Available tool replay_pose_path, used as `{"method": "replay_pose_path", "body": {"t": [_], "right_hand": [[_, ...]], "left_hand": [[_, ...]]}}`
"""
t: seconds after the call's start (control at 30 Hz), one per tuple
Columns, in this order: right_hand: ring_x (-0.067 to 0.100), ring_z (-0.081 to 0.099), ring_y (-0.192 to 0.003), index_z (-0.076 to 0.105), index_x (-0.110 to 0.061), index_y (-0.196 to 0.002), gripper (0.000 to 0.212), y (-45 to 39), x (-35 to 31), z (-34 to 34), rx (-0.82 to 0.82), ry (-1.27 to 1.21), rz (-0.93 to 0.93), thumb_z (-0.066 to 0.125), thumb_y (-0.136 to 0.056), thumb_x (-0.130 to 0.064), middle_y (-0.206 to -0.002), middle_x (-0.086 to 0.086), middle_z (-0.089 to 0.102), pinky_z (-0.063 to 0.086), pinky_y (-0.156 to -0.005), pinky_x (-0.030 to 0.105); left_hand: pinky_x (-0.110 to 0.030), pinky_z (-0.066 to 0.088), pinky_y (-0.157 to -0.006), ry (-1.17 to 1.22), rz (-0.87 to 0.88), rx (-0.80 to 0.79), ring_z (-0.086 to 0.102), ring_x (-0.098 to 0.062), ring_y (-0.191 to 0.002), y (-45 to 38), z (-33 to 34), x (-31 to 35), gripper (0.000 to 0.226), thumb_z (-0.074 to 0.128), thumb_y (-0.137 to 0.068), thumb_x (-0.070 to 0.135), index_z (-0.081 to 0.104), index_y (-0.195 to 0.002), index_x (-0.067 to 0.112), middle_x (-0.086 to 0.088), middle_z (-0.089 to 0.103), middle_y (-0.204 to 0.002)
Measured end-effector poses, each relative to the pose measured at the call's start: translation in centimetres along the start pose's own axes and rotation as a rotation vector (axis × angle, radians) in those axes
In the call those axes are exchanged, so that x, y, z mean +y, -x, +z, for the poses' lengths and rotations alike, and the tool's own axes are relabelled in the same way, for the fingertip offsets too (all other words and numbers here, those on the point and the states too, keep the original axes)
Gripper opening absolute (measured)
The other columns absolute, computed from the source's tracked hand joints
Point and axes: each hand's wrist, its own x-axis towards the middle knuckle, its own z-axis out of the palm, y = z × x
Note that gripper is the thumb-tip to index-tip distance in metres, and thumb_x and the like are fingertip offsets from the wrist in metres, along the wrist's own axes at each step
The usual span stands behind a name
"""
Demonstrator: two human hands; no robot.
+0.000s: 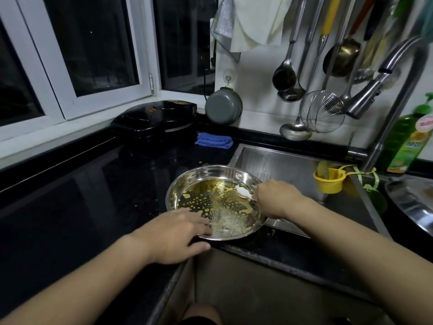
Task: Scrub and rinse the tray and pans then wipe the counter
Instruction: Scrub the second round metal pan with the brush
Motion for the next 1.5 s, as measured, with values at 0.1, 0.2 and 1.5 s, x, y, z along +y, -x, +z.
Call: {"method": "replay_pose_path", "body": {"t": [0.1, 0.2, 1.5], "right_hand": [[0.029, 0.053, -0.085, 0.064, -0.009, -0.112, 0.030, -0.2, -0.1, -0.1, 0.008, -0.006, -0.011, 0.045, -0.101, -0.029, -0.112, 0.012, 0.064, 0.041, -0.073, 0.035], [0.031, 0.059, -0.091, 0.065, -0.011, -0.110, 0.025, -0.6, 0.4, -0.3, 0.036, 0.049, -0.009, 0.047, -0.099, -0.026, -0.111, 0.009, 0.065, 0.046, -0.074, 0.036], [-0.001, 0.057, -0.089, 0.075, -0.024, -0.119, 0.029, -1.6, 2.7, -2.5, -0.502, -0.021, -0.291, 0.069, -0.093, -0.013, -0.098, -0.028, 0.065, 0.041, -0.075, 0.014]], "left_hand": [[-0.033, 0.034, -0.119, -0.056, -0.035, 0.043, 0.045, -0.008, -0.142, 0.3, 1.4, -0.2, 0.063, 0.015, -0.099, 0.062, 0.055, -0.142, 0.038, 0.016, 0.047, -0.155], [-0.041, 0.059, -0.089, -0.159, -0.050, 0.127, 0.068, -0.020, -0.115, -0.5, 2.2, 1.1, 0.068, 0.008, -0.098, 0.060, 0.064, -0.124, 0.033, 0.009, 0.066, -0.135], [-0.030, 0.039, -0.084, -0.017, -0.042, 0.464, 0.036, -0.011, -0.086, 0.4, 4.3, 1.3, 0.020, 0.038, -0.108, 0.043, 0.043, -0.096, 0.028, 0.014, 0.036, -0.095]]}}
